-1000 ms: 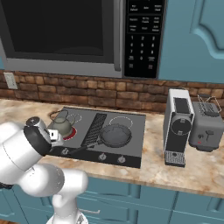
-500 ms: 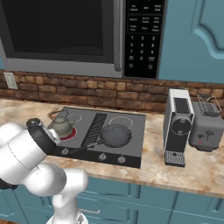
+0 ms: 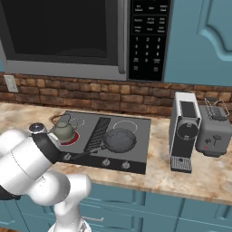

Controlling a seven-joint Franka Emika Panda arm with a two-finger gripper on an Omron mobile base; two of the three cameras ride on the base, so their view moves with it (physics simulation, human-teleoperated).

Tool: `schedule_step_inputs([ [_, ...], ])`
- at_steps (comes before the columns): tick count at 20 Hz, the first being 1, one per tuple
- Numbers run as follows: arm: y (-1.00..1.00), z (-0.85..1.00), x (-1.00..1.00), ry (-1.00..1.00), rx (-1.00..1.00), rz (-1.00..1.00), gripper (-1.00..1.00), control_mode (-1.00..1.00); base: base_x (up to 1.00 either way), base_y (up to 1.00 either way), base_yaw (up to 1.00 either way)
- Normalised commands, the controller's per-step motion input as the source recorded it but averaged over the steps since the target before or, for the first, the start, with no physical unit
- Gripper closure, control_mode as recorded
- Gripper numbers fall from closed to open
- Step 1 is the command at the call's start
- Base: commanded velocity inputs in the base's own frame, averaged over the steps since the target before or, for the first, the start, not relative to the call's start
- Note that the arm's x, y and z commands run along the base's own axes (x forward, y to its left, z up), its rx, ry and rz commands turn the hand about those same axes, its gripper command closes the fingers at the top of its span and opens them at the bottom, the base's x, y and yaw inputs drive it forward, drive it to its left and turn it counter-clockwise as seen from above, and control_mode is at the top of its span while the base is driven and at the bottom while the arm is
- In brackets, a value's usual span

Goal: Pick the kettle from the counter and place it on a stove burner. Then turn the burner on.

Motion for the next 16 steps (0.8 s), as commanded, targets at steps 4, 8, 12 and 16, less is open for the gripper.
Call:
schedule_step_inputs([
  [4, 0.0, -0.07, -0.15, 0.01, -0.09, 0.33, 1.0, -1.0, 0.0, 0.0, 0.0],
  [8, 0.0, -0.08, -0.18, 0.06, -0.08, 0.39, 1.0, -1.0, 0.0, 0.0, 0.0],
  [12, 0.01, -0.12, -0.28, 0.07, -0.11, 0.47, 1.0, -1.0, 0.0, 0.0, 0.0],
  [16, 0.11, -0.07, -0.35, 0.01, -0.13, 0.5, 1.0, -1.0, 0.0, 0.0, 0.0],
])
